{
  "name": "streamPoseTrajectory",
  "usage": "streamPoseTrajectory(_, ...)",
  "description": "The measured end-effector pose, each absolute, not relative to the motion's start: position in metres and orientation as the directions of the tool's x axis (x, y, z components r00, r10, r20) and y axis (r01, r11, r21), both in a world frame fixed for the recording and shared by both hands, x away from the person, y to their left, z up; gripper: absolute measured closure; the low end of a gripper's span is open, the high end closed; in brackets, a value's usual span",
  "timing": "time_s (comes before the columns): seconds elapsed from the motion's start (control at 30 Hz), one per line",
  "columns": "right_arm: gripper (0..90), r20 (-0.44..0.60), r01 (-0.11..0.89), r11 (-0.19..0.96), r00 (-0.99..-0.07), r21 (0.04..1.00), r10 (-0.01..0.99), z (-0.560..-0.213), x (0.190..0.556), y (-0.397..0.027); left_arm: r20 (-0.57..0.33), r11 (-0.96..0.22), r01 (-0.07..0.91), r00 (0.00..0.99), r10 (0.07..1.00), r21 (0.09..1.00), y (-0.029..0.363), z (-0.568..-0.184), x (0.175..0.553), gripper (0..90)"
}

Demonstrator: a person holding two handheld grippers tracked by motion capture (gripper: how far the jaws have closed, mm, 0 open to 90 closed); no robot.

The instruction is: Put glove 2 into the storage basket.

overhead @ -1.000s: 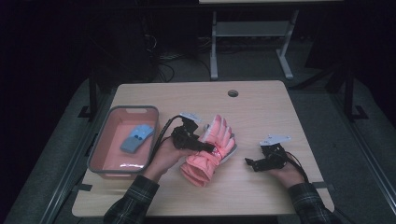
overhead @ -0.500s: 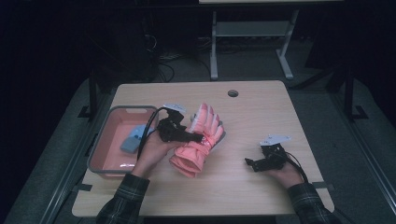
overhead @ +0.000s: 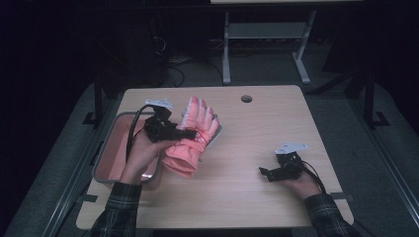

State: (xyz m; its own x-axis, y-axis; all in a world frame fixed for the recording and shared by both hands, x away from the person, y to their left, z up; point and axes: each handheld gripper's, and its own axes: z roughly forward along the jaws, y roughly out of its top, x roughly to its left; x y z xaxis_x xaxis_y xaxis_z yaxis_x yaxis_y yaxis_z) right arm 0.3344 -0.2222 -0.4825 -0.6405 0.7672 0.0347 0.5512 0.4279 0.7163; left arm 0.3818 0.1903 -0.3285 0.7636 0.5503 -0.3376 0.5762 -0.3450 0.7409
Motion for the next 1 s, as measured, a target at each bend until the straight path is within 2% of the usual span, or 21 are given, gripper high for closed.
streamPoseTrajectory(0.57, 8.5, 0.035, 0.551, 0.427, -0.64, 0.716, 0.768, -0.483, 0.334, -0.222, -0.329, -0.251, 0.614, 0.672, 0.664, 0.748, 0.268, -0.314, 0.381, 58.6)
streamPoseTrajectory(1.0, 8.5, 0.032, 0.551, 0.428, -0.639, 0.717, 0.768, -0.483, 0.335, -0.222, -0.336, -0.195, 0.663, 0.585, 0.738, 0.723, 0.315, -0.325, 0.386, 58.5)
